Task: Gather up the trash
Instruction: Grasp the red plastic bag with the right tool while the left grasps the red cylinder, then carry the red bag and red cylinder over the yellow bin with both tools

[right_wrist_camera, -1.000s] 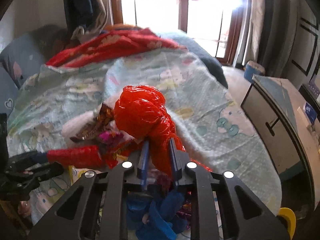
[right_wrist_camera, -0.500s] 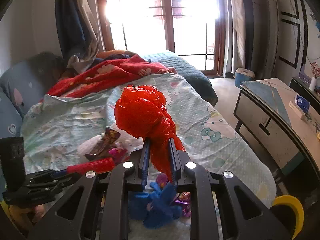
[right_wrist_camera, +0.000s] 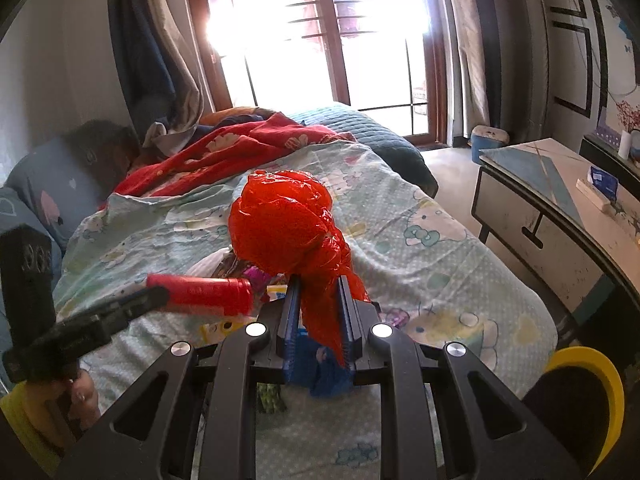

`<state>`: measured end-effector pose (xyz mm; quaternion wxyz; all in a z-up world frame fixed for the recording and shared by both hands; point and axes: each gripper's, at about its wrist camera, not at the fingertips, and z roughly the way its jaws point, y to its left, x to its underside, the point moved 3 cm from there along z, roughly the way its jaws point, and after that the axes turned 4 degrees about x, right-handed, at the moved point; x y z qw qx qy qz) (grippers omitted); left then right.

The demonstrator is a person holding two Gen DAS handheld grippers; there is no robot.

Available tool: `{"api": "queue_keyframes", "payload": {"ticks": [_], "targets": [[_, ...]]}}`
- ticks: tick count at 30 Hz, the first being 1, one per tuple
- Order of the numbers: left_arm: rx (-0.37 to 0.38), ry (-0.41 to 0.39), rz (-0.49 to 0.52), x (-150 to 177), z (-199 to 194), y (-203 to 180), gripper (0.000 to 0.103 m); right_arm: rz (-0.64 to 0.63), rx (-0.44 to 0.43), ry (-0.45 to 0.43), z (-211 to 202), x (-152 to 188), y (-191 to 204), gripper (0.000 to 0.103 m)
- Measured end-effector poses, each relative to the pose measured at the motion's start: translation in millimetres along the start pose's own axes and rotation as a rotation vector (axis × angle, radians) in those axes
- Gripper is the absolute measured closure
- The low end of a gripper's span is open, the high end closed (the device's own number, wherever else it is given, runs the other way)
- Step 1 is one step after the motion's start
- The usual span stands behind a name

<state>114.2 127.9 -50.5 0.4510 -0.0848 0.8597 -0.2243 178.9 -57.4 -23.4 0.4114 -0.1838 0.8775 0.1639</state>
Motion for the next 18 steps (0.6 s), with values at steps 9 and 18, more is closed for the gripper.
{"api": "queue_keyframes", "payload": {"ticks": [9, 18], "targets": [[-0.031, -0.089, 0.058, -18, -28, -25, 0.079, 0.021, -0.011, -0.017, -25, 6, -3, 0.085], [-0.016, -0.134, 0.094, -22, -44, -54, 0.079, 0.03, -0.025, -0.054, -53, 3, -5, 0.085]]}}
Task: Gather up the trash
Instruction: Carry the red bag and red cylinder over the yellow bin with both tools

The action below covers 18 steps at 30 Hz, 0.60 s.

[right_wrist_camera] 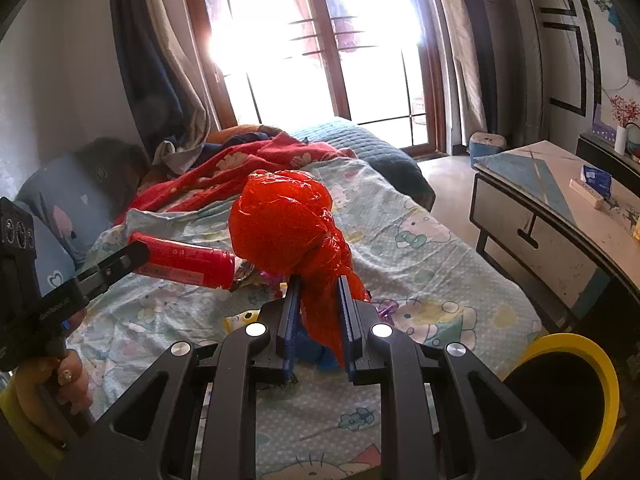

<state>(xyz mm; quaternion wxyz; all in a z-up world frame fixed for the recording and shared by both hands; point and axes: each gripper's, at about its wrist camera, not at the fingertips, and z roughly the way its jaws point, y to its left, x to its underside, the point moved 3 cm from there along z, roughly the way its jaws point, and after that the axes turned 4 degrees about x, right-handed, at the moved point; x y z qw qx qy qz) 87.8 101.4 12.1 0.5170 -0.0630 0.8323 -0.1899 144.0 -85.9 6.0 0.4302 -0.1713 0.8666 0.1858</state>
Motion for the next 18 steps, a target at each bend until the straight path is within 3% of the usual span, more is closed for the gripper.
{"api": "queue_keyframes", "payload": {"ticks": [12, 18], "targets": [[0.052, -0.041, 0.044, 0, -17, -40, 0.079, 0.027, 0.025, -0.046, -43, 1, -26, 0.085], [0.076, -0.024, 0.069, 9, -11, -61, 0.079, 0.061, 0.055, -0.042, -58, 8, -51, 0.085]]}}
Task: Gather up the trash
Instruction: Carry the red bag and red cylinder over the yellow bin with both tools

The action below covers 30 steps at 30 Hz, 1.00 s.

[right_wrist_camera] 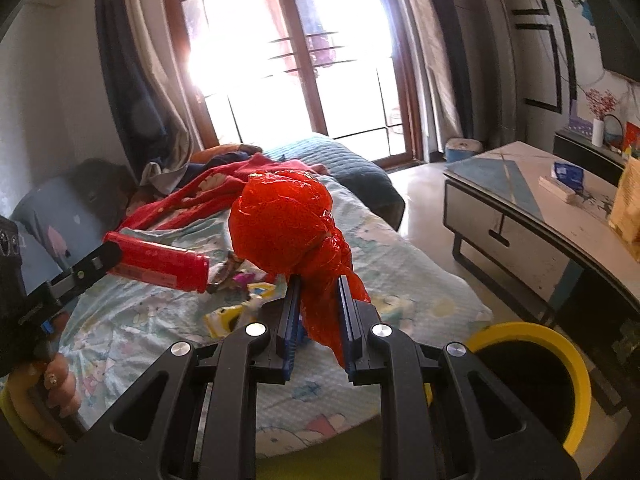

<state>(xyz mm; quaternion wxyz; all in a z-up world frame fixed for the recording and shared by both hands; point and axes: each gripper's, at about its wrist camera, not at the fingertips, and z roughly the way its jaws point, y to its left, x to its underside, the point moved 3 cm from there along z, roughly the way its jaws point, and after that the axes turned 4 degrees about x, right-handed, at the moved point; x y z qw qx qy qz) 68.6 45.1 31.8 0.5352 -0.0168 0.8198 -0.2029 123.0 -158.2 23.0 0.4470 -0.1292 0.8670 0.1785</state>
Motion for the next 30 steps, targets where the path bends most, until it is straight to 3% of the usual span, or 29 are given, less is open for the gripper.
{"api": "queue_keyframes", "payload": {"ticks": [30], "targets": [[0.184, 0.238, 0.176, 75, 85, -128, 0.079, 0.257, 0.151, 0.052, -30, 45, -149, 0.085]]}}
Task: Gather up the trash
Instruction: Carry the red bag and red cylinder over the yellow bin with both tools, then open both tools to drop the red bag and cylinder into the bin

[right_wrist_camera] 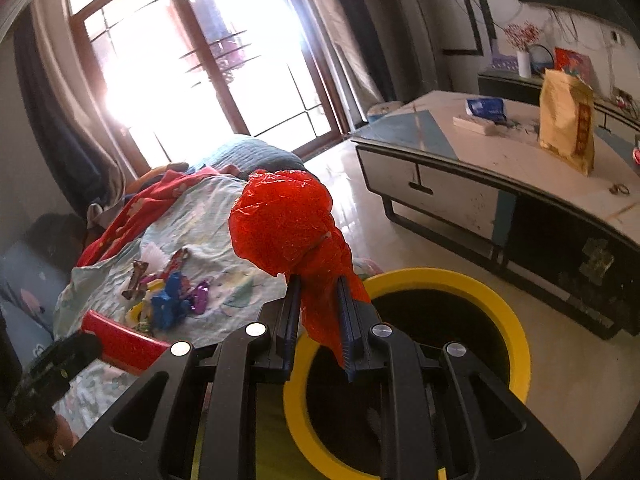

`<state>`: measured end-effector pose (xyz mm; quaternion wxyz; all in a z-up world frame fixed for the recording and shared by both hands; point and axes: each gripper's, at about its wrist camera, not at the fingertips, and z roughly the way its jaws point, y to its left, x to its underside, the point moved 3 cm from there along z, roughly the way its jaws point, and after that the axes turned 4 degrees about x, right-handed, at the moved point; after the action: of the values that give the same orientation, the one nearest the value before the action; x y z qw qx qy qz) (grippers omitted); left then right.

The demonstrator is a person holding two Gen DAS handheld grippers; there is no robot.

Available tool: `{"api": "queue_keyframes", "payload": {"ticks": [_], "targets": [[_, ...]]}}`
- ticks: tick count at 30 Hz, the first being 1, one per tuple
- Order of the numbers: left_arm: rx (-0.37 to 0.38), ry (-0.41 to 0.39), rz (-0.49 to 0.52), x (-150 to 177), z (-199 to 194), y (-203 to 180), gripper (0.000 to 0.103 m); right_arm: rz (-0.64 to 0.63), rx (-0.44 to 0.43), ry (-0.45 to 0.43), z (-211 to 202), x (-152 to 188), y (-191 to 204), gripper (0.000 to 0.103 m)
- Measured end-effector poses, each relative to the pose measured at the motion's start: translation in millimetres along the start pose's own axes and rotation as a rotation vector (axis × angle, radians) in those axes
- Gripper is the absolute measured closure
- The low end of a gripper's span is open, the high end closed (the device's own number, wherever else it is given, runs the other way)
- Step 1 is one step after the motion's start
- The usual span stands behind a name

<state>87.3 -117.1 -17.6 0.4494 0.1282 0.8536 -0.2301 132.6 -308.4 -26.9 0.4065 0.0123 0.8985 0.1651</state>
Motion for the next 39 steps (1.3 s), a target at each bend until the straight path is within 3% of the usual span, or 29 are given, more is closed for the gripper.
{"api": "queue_keyframes", "payload": {"ticks": [18, 30, 37, 39], "targets": [[0.086, 0.141, 0.113, 27, 71, -43, 0.079, 0.141, 0.038, 0.08, 27, 10, -57, 0.084], [0.129, 0.216, 0.1, 44, 102, -49, 0.079, 0.195, 0.063, 0.165, 53, 28, -83, 0.083], [0.14, 0.237, 0.095, 45, 116, -53, 0.079, 0.228, 0.05, 0.205, 61, 34, -92, 0.074], [0.147, 0.228, 0.093, 42, 115, -53, 0.073, 0.234, 0.052, 0.2, 60, 33, -95, 0.071]]}}
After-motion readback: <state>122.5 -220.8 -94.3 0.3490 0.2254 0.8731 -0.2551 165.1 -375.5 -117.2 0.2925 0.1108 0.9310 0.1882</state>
